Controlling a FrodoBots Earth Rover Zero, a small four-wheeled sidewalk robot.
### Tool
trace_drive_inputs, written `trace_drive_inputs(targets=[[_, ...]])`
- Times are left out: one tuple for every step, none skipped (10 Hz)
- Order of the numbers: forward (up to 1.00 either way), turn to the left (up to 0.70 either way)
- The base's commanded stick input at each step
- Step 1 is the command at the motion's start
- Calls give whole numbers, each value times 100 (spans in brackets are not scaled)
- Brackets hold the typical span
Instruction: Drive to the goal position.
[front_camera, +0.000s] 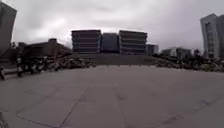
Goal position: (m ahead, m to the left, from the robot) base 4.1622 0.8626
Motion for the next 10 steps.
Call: trace_drive_inputs(targets=[[70,0],[70,0],[70,0],[70,0],[70,0],[70,0],[70,0],[70,0],[70,0],[70,0]])
